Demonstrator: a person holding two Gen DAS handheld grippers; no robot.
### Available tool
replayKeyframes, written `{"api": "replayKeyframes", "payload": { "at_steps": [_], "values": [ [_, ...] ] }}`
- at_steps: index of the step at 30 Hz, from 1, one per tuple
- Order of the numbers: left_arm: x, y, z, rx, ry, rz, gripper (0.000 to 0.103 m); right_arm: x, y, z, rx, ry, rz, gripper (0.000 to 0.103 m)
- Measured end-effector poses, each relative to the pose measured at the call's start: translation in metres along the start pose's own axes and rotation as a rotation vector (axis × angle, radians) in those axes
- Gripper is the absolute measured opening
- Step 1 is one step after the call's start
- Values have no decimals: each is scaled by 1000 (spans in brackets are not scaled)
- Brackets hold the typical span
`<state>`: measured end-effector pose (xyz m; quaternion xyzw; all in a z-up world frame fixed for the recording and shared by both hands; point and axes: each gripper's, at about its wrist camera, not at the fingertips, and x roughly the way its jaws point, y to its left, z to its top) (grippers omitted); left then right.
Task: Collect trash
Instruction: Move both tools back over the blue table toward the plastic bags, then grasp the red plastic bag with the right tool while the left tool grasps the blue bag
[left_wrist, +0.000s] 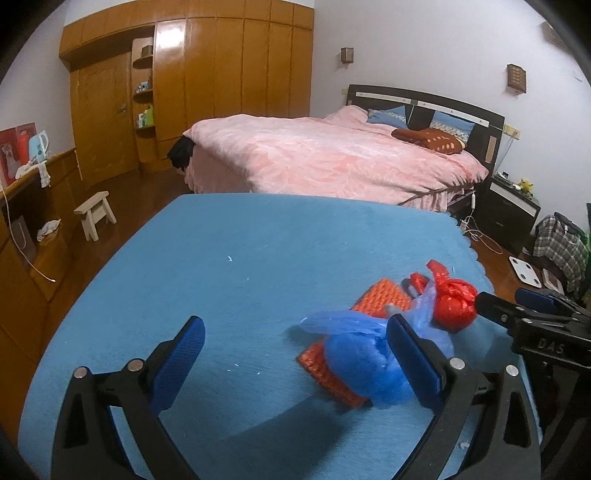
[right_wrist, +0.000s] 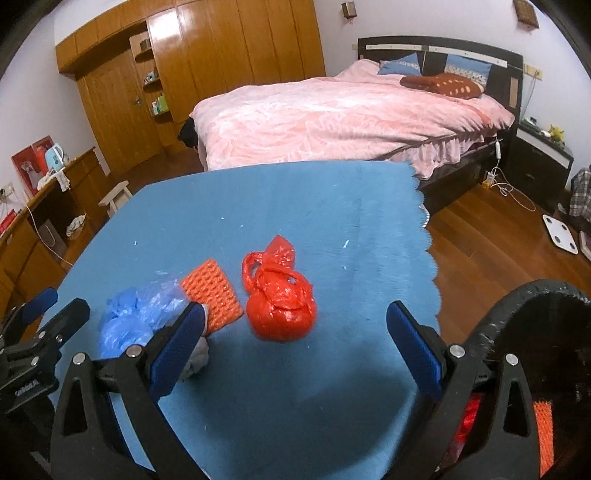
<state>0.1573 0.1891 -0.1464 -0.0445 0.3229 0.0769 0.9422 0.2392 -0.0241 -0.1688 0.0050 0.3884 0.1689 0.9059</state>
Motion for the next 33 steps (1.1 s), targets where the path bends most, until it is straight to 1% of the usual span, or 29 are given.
{"api": "replayKeyframes", "payload": {
  "at_steps": [3,5,10,12,14,16,17,18,22,26,33],
  "values": [
    [4,3,-3,0,4,3,97,12,3,-1,-10,19,-3,93],
    [7,5,-4,-2,7,3,97,19,4,-2,-14,33,-3,84],
    [13,8,-6,-7,14,3,97,32,6,-4,-24,57,-2,79],
    [15,9,-7,-8,16,2,97,37,6,-4,-25,74,10,75],
    [15,11,-7,-10,17,4,97,40,6,-4,-26,90,25,65],
    [16,12,-7,-13,19,3,97,42,5,-5,-28,99,41,58],
    [16,12,-8,-14,20,3,97,43,6,-4,-32,103,53,51],
    [17,12,-8,-15,22,3,97,43,7,-4,-35,106,60,48],
    [17,12,-8,-14,22,3,97,38,10,-6,-49,96,76,44],
    [16,11,-8,-14,19,-4,97,26,8,-6,-28,70,73,44],
    [13,-1,-8,-10,22,-60,95,9,-4,-5,44,46,51,44]
  ]
}}
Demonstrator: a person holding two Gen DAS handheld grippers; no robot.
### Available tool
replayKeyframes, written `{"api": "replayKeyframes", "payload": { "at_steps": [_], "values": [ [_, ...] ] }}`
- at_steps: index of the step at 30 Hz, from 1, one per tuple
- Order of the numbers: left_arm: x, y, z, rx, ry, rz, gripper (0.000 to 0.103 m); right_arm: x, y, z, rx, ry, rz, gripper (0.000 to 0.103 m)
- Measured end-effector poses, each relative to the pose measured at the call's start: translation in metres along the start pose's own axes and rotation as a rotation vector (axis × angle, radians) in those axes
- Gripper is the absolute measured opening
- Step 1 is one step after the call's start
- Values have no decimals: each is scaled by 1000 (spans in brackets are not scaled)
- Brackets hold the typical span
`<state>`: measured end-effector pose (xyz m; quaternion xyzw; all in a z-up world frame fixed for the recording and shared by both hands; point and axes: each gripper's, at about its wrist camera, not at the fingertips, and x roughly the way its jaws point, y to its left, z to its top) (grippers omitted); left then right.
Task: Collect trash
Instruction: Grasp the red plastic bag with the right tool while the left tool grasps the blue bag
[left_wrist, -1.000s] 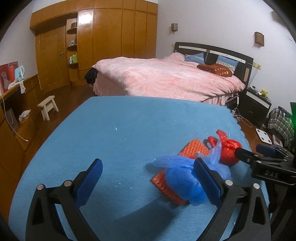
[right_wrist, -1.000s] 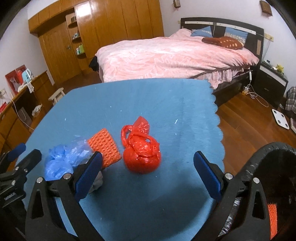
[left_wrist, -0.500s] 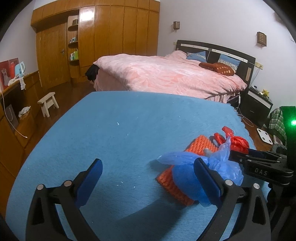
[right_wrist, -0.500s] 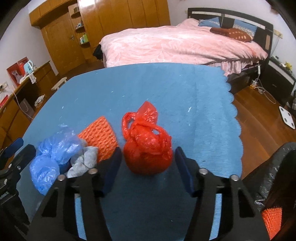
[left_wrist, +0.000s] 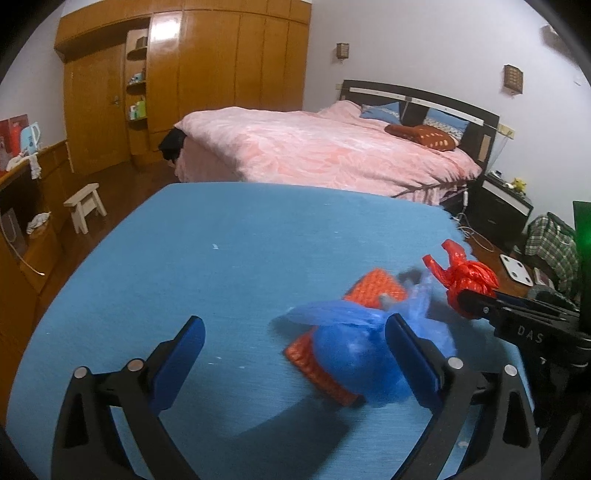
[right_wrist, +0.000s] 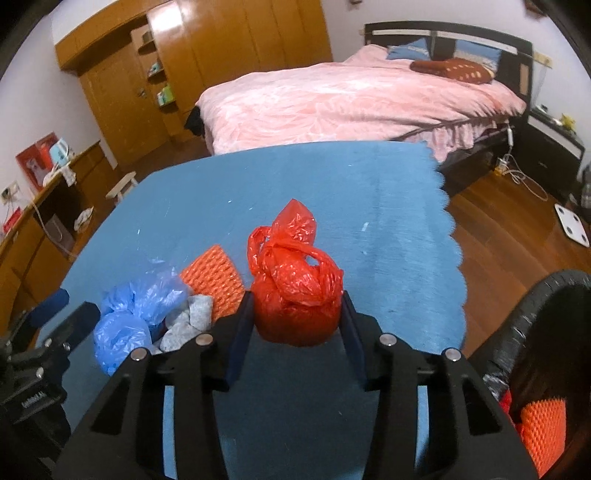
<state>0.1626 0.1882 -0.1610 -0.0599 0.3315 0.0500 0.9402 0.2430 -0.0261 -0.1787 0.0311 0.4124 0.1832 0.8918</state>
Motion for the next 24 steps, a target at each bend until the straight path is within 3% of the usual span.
{"api": "replayKeyframes", "payload": {
  "at_steps": [17,18,24],
  "values": [
    [1,-29,-8,20,28,-116,90,-16,-8,-5,44,-20,-18,44],
    [0,-30,-9,21,28,-124,88,-16,-8,-6,42,-19,-18,44],
    [2,-35,-9,18,46,-185,51,-26,-8,-10,29,-20,-18,44]
  ]
}}
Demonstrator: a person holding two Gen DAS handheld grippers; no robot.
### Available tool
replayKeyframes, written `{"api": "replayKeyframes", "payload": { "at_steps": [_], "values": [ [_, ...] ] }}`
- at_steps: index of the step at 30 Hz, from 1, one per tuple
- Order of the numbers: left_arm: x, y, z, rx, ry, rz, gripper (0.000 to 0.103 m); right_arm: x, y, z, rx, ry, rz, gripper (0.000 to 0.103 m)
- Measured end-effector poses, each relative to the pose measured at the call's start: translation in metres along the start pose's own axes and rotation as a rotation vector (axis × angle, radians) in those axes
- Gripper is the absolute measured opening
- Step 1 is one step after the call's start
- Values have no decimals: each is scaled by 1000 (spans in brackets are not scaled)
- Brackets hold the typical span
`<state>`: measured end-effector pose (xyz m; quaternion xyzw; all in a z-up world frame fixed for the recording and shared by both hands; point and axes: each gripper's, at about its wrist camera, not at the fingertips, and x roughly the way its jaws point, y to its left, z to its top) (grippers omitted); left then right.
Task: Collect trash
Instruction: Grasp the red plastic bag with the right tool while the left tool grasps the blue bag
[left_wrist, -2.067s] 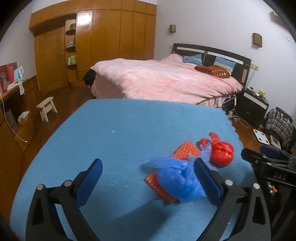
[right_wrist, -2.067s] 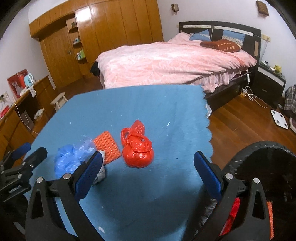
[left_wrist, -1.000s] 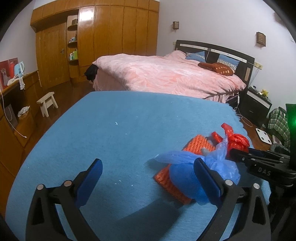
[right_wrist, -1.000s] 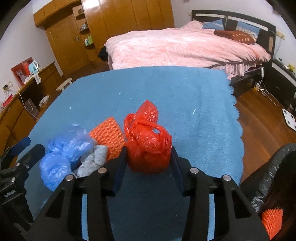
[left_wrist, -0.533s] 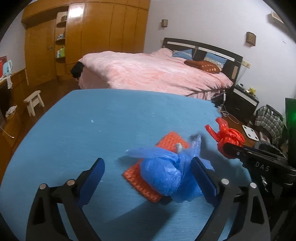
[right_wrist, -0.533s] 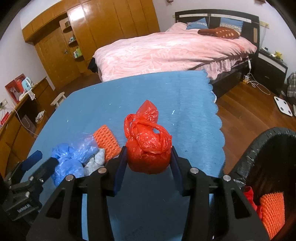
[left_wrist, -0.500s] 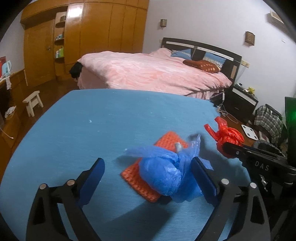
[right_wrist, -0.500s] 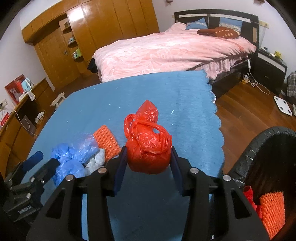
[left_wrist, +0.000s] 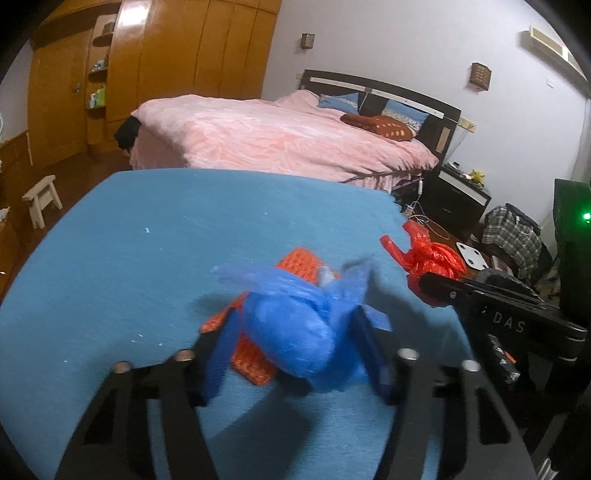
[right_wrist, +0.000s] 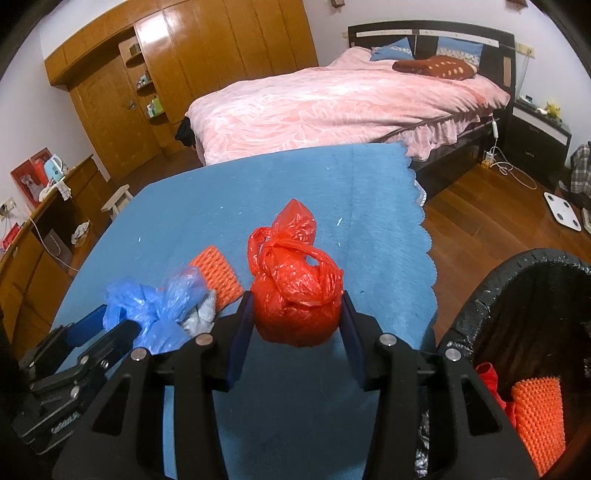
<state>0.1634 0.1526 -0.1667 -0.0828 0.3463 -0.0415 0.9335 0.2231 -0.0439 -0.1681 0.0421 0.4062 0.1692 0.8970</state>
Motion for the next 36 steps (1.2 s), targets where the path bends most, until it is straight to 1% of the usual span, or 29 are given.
{"api": "replayKeyframes", "payload": {
  "at_steps": [1,6,8,11,14,19,26,31,36],
  "values": [
    [1,-1,0,1,2,-10,46,0,0,0,-1,0,-2,44],
    [-4,-7,-1,5,-10,-18,35,-11,-1,-2,1,-4,1,44],
    [-6,-10,-1,8,-15,-25,28,-15,-1,-3,0,-6,4,44],
    [-9,-12,-1,11,-19,-27,21,-22,-2,-4,-3,-14,10,44],
    [-13,-14,-2,12,-23,-33,17,-30,-2,-4,-7,-22,14,44],
    [-21,-21,-6,14,-33,-29,13,-42,-1,-4,-23,-38,16,44],
    [-40,-22,-2,-2,-75,-42,13,-56,-3,-3,-33,-56,18,44],
    [-44,-19,-5,-7,-66,-28,13,-62,-4,-4,-28,-57,18,44],
    [-54,-24,-3,10,-79,-10,13,-76,-3,-4,-51,-78,17,44]
  ]
}}
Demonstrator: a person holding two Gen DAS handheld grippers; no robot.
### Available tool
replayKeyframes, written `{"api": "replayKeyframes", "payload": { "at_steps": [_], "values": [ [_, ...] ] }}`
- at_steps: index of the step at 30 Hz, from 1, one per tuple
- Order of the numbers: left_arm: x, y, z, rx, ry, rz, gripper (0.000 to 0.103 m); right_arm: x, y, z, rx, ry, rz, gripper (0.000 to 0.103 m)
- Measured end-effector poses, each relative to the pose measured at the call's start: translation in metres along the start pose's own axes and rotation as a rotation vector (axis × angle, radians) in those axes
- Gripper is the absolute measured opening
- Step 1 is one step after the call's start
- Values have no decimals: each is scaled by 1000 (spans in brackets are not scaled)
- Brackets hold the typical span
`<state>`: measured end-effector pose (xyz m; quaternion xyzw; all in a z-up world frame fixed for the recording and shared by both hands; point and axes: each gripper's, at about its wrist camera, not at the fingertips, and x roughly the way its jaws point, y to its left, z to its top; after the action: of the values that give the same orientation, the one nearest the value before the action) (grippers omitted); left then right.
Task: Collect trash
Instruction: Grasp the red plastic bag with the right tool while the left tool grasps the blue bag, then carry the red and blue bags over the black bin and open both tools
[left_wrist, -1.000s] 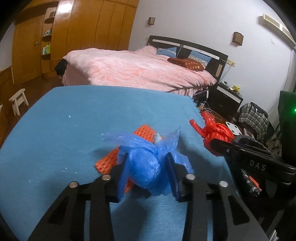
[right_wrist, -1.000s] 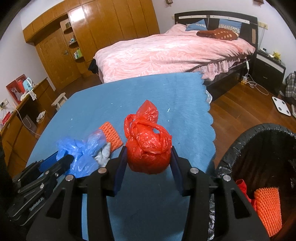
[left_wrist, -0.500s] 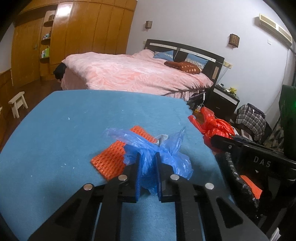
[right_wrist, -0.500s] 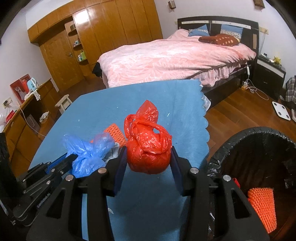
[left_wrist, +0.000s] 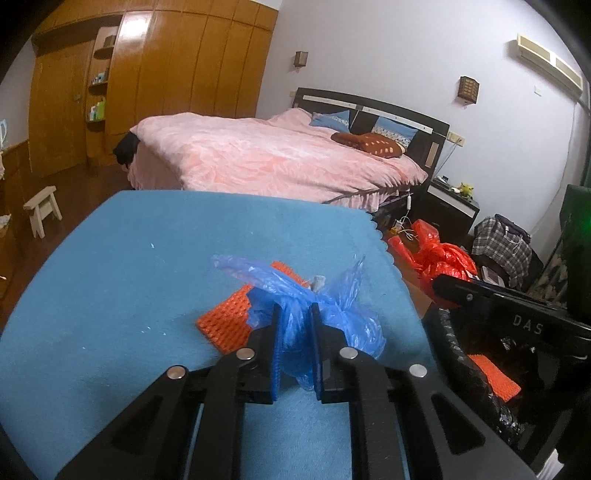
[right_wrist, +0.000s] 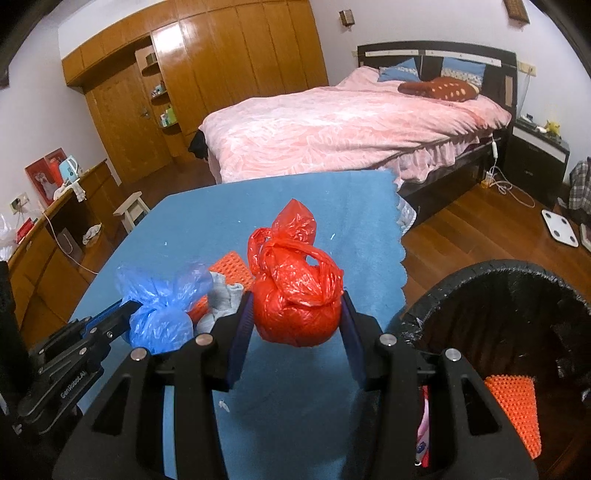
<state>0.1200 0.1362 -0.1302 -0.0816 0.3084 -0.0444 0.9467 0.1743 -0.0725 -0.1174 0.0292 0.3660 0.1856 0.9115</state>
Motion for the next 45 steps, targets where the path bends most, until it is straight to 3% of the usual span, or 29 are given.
{"api": "replayKeyframes", "payload": {
  "at_steps": [15,30,45],
  "values": [
    [-29,-43,17,47,-62,-27,13,-70,-21,0,14,-96,-14,44],
    [-40,-122,27,125,-94,-163,13,-144,-76,-15,64,-174,-103,44],
    [-21,-207,15,224,-39,-304,13,-183,-141,-47,132,-178,-245,44]
  ]
}}
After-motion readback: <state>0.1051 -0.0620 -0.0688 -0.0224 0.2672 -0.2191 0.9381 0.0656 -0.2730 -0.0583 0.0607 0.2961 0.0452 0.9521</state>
